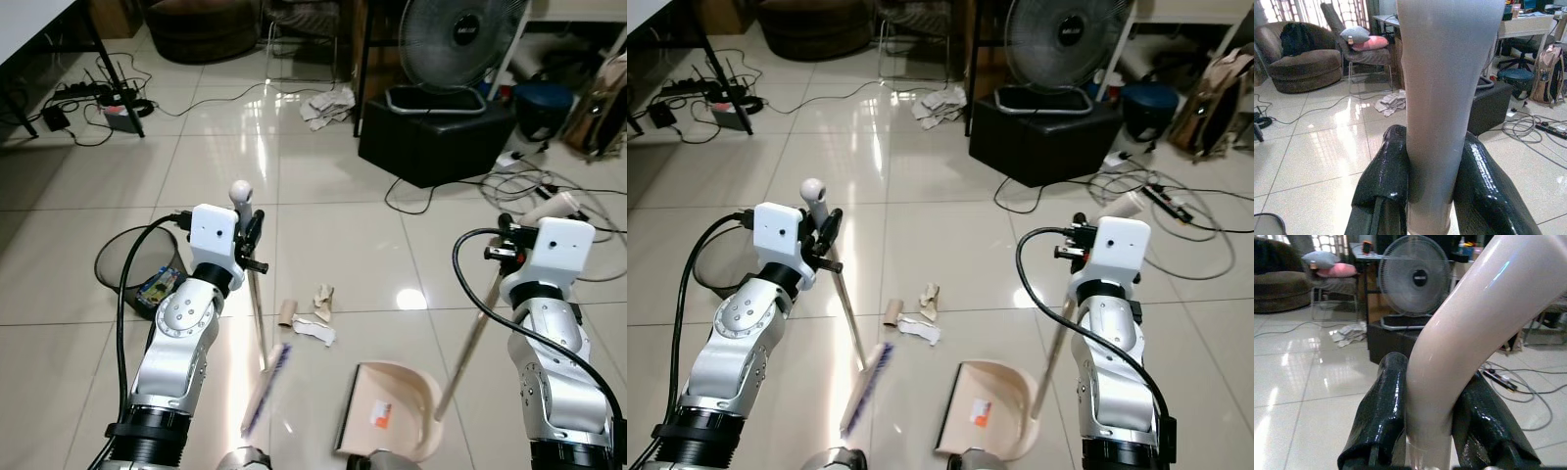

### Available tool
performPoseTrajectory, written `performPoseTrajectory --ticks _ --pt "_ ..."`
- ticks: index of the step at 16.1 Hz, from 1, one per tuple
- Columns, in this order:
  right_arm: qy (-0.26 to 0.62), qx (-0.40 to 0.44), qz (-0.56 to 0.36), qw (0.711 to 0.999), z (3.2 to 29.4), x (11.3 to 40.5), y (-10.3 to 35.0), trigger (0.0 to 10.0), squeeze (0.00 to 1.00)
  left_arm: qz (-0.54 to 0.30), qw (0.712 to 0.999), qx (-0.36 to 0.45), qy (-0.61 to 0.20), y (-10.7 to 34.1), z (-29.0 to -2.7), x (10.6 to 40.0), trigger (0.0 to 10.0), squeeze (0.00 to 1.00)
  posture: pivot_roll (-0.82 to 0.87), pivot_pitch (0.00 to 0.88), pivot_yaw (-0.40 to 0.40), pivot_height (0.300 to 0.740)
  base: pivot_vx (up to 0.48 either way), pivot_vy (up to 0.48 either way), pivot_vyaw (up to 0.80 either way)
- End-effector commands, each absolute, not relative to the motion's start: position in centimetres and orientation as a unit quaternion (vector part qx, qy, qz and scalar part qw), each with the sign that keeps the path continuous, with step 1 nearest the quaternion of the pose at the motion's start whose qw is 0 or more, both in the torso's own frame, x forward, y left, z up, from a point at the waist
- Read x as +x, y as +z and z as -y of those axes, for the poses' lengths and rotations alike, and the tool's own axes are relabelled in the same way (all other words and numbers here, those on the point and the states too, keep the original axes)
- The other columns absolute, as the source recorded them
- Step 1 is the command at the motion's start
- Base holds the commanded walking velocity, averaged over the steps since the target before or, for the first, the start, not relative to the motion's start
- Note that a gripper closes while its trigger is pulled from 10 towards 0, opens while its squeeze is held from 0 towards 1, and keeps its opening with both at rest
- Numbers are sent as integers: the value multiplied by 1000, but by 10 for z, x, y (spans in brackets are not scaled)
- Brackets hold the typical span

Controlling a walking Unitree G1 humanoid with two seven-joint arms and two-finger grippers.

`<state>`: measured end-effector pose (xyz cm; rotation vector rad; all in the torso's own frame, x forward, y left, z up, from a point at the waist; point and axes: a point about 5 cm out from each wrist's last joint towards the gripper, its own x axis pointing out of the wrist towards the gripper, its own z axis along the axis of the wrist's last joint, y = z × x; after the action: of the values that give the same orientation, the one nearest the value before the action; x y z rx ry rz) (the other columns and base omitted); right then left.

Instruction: Sweep floor

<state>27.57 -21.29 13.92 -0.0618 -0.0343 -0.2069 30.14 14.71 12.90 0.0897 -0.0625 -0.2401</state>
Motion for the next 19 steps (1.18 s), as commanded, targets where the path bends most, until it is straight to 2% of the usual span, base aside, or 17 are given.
performPoseTrajectory --ticks 1,4,9,15,19 --pt "-92 -31 39 995 212 282 154 10000 0 46 991 61 -105 135 -151 301 10000 0 -38 74 -41 740 0 0 0" --pt "-71 -47 38 996 208 290 156 10000 0 59 989 91 -102 142 -152 300 10000 0 -35 64 -83 740 0 0 0" --pt "-72 -79 67 992 203 301 161 10000 0 85 987 101 -95 151 -150 307 10000 0 -14 72 -60 740 0 0 0" --pt "-72 -12 71 995 197 296 157 10000 0 86 987 87 -106 154 -148 308 10000 0 -4 102 -53 740 333 0 0" --pt "-83 -45 60 994 200 294 151 10000 0 84 987 90 -103 153 -146 309 10000 0 -4 99 -45 740 380 0 0"
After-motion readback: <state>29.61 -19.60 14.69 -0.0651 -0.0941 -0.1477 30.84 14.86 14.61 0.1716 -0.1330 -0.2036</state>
